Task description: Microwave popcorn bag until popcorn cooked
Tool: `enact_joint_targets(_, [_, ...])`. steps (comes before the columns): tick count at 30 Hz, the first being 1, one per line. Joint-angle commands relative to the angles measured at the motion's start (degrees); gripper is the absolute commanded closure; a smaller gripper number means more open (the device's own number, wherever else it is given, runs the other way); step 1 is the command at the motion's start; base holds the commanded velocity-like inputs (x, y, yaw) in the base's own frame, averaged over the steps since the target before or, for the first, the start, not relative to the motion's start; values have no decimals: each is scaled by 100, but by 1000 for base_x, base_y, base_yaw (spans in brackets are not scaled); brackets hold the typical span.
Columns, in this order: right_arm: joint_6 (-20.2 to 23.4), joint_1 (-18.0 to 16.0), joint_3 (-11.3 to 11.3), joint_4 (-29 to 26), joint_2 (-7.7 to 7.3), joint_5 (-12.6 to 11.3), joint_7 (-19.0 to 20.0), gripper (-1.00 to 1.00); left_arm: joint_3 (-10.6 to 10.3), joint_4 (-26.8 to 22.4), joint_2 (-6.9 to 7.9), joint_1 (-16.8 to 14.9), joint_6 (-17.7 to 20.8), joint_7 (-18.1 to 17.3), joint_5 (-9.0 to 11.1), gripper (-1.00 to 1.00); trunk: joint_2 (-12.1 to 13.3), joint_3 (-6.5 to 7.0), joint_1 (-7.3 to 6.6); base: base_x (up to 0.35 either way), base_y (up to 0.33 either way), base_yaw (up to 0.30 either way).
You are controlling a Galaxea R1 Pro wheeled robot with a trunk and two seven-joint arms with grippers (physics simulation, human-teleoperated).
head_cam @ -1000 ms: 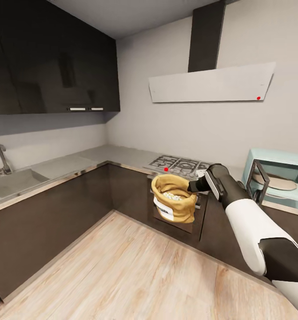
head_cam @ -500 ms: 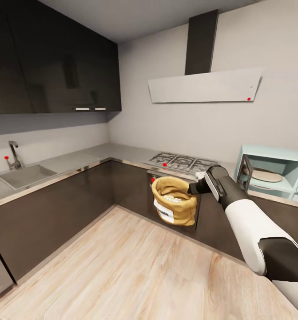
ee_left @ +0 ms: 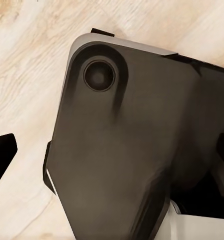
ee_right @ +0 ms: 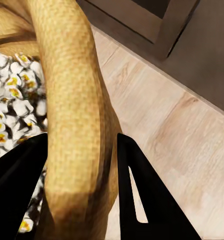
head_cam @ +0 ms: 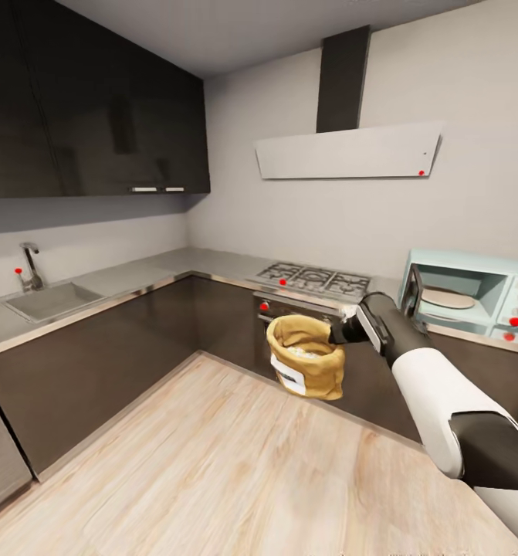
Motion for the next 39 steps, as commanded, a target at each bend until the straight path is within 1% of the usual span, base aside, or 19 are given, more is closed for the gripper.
enact_joint_targets(1, [17, -4, 31, 3, -38, 42, 4, 100, 11, -7, -2, 2, -9, -2, 32, -100, -5, -7, 0, -1, 0, -239])
enact_joint_targets(3, [17, -4, 33, 12, -73, 42, -53, 100, 11, -7, -2, 2, -9, -2, 31, -100, -5, -7, 0, 0, 0, -267])
enact_joint_targets(7, [17, -4, 32, 14, -93, 43, -73, 100, 11, -7, -7, 2, -9, -2, 29, -100, -5, -7, 0, 0, 0, -282])
enact_joint_targets(9, [17, -4, 34, 14, -134, 37, -68, 100, 11, -7, -9, 2, -9, -2, 29, -100, -5, -7, 0, 0, 0, -284])
enact_joint_targets(10, [17, -4, 34, 15, -181, 35, -66, 100, 9, -7, -6, 2, -9, -2, 29, -100, -5, -7, 0, 0, 0, -284])
enact_joint_targets(17, [17, -4, 34, 23, -296, 25, -62, 100, 9, -7, -2, 2, -14, -2, 29, -100, -5, -7, 0, 0, 0, -284])
enact_joint_targets(18, [17, -4, 34, 23, -334, 25, -64, 100, 7, -7, -2, 2, -16, -2, 29, -100, -5, -7, 0, 0, 0, -284])
enact_joint_targets(19, [17, -4, 34, 74, -423, 20, -65, 100, 4, -7, -2, 2, -12, -2, 29, -100, -5, -7, 0, 0, 0, -284])
enact_joint_targets(20, [17, -4, 28, 177, -468, 17, -66, 100, 4, -7, -2, 2, -10, -2, 25, -100, -5, -7, 0, 0, 0, -285])
enact_joint_targets(24, [17, -4, 26, 308, -592, 17, -55, 100, 8, -7, -2, 2, -14, -4, 21, -100, -5, -7, 0, 0, 0, -284])
enact_joint_targets(29, [17, -4, 25, 313, -621, 15, -52, 100, 7, -7, -2, 2, -16, -3, 21, -100, -5, -7, 0, 0, 0, -285])
enact_joint_targets(33, [17, -4, 18, 309, -745, 7, -25, 100, 4, -7, -2, 2, -17, -6, 21, -100, -5, -7, 0, 0, 0, -285])
enact_joint_targets(39, [17, -4, 17, 297, -751, 7, -22, 100, 2, -7, -2, 2, -18, -3, 21, -100, -5, -7, 0, 0, 0, -284])
